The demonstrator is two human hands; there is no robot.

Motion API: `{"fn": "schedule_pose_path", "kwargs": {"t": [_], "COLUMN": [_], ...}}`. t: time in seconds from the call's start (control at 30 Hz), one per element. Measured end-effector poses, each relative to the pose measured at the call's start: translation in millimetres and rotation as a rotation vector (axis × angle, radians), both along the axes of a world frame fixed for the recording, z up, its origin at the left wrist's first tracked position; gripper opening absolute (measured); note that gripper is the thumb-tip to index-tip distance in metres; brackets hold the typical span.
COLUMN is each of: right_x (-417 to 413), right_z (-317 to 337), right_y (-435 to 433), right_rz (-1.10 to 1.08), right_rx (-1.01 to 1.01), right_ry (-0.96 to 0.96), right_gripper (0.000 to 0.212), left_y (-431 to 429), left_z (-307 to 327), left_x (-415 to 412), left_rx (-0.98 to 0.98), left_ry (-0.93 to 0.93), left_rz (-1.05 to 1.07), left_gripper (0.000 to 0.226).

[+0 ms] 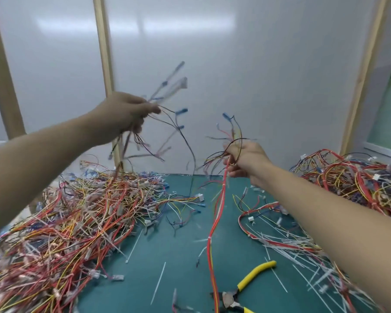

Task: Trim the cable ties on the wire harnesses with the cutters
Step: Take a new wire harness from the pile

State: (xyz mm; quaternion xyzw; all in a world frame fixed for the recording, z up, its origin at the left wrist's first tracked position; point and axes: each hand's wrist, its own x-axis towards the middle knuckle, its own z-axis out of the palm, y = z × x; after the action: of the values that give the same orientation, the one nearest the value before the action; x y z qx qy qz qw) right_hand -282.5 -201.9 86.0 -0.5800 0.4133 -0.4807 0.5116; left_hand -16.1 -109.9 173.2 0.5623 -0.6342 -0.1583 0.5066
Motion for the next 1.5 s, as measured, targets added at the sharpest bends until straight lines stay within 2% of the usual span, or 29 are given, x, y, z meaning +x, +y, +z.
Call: {"fn": "schedule_pose_path", "kwargs": {"t": [0.1,0.2,0.33,0.4,0.53,0.63,0.77,0.8,0.83,0.87,0.93,0.97,1.0,1.03,1.07,1.1,1.13,1.2,1.27,1.37,1.43,1.5], "right_x": [-16.6,-19.9,-14.0,-10.9,-5.8,-9.1,-14.0,-14.5,-16.3,-20.1,-28.6,-29.8,-28.6,-23.5,-14.2,-0.9,14.0,40.6,60.7,74.7,75.8,70.9], "right_z": [8.0,23.1,39.4,39.2,26.6,14.4,-8.9,-15.0,-18.3,-18.0,-10.4,-6.1,-0.1,6.0,12.0,16.9,20.3,18.2,10.8,3.6,4.7,9.5], "right_y": [-11.8,-20.7,-23.1,-18.8,-12.3,-10.3,-17.2,-19.9,-21.7,-24.1,-30.1,-33.2,-34.4,-30.9,-24.1,-12.8,2.2,30.6,51.4,59.3,56.2,49.0], "right_rz": [-0.139,-0.21,-0.184,-0.11,0.15,0.318,0.291,0.268,0.24,0.205,0.048,-0.061,-0.171,-0.244,-0.239,-0.147,0.029,0.347,0.461,0.439,0.407,0.355], "right_rx": [-0.034,-0.036,-0.017,-0.009,0.109,0.174,0.168,0.121,0.035,-0.094,-0.395,-0.533,-0.65,-0.694,-0.673,-0.589,-0.464,-0.263,-0.168,-0.033,0.053,0.063], "right_ry": [-0.002,-0.067,-0.094,-0.012,0.23,0.477,0.616,0.688,0.838,1.066,1.546,1.639,1.582,1.33,0.989,0.659,0.445,0.321,0.243,-0.031,-0.147,-0.197], "right_gripper": [0.017,0.014,0.018,0.016,0.017,0.02,0.026,0.027,0.027,0.028,0.027,0.022,0.019,0.021,0.022,0.02,0.019,0.026,0.031,0.022,0.019,0.013], "left_y": [3.9,6.1,11.5,15.0,17.0,11.3,-3.0,-6.0,-8.0,-8.8,-8.5,-8.5,-8.8,-9.1,-10.0,-11.3,-13.7,-19.0,-22.6,-22.9,-14.2,3.0], "left_z": [19.8,30.5,42.2,47.9,54.7,38.8,2.2,-5.7,-11.9,-16.3,-18.1,-15.7,-11.5,-6.4,-1.1,3.3,5.7,4.8,-1.4,-9.1,-11.0,-19.1], "left_x": [23.0,23.1,-3.2,-28.3,-82.7,-88.6,-67.9,-61.9,-55.6,-49.6,-40.3,-37.5,-36.5,-37.9,-42.0,-48.4,-56.3,-75.0,-93.2,-107.4,-100.4,-82.9], "left_rx": [-0.062,-0.092,-0.112,-0.081,-0.031,0.035,0.063,0.045,0.026,0.021,0.029,0.022,0.001,-0.029,-0.059,-0.08,-0.087,-0.067,-0.071,-0.018,0.028,-0.114], "left_ry": [0.109,0.092,0.104,0.083,0.088,-0.057,-0.244,-0.338,-0.443,-0.519,-0.54,-0.509,-0.466,-0.43,-0.408,-0.389,-0.356,-0.236,-0.181,-0.164,-0.267,-0.355], "left_rz": [0.129,0.173,0.133,0.088,-0.069,-0.036,0.06,0.109,0.161,0.206,0.236,0.234,0.229,0.225,0.219,0.21,0.196,0.154,0.122,0.061,0.037,0.076], "left_gripper": [0.024,0.025,0.03,0.027,0.026,0.025,0.025,0.026,0.026,0.025,0.025,0.026,0.027,0.028,0.028,0.028,0.029,0.029,0.028,0.03,0.033,0.034]}}
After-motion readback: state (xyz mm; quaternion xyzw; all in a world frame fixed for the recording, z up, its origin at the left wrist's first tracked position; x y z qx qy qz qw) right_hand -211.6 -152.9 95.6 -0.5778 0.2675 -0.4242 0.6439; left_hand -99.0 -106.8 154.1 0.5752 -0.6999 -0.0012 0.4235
